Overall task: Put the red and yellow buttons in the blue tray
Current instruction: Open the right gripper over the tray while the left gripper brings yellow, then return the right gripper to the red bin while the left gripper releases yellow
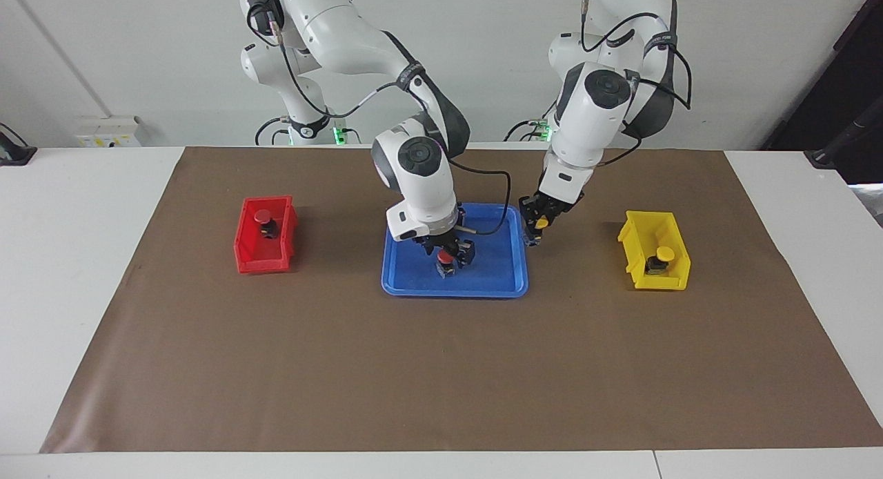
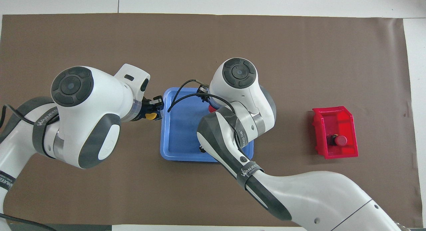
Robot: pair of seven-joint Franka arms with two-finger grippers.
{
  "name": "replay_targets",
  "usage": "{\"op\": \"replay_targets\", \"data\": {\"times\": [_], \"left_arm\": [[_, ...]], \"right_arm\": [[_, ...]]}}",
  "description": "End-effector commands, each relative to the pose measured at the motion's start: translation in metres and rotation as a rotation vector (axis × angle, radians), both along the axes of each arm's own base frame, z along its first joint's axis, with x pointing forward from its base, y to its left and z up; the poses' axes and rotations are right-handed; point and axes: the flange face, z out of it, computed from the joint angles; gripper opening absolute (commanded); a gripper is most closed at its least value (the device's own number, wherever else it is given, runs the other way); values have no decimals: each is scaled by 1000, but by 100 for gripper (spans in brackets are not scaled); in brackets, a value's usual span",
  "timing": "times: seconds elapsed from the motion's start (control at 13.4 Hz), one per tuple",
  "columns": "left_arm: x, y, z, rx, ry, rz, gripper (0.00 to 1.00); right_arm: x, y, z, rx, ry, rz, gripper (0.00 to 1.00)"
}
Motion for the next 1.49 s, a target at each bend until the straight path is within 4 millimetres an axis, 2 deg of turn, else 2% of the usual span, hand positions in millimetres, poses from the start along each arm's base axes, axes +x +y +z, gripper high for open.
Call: {"op": "replay_targets", "data": {"times": [0.0, 0.15, 0.22, 0.45, 0.67, 0.75, 0.9, 1.12, 1.27, 1.42], "left_arm": [[-4, -28, -4, -33, -18, 39, 2], [-6, -40, -11, -38, -20, 39, 2], [-8, -48, -7, -43, -26, 28, 2], [-2, -71, -32, -21, 4, -7, 2], [-9, -86, -42, 1, 6, -45, 2], [-10, -91, -52, 11, 15, -55, 2], [-10, -97, -61, 35, 10, -80, 2], [-4, -108, -74, 53, 16, -97, 2], [-5, -119, -84, 64, 26, -114, 2], [-4, -121, -91, 72, 30, -119, 2]], "right_arm": [[14, -31, 49, 18, -45, 88, 86], [20, -74, 77, 7, -42, 178, 86], [17, -93, 90, 3, -43, 253, 86], [-7, -158, 110, -14, -5, 416, 86], [-47, -240, 109, -34, 2, 546, 86], [-62, -263, 106, -34, 0, 574, 86], [-89, -296, 100, -41, -29, 638, 85], [-101, -345, 81, -95, -38, 731, 82], [-101, -360, 71, -147, -43, 739, 82], [-101, -387, 57, -141, -25, 686, 81]]}}
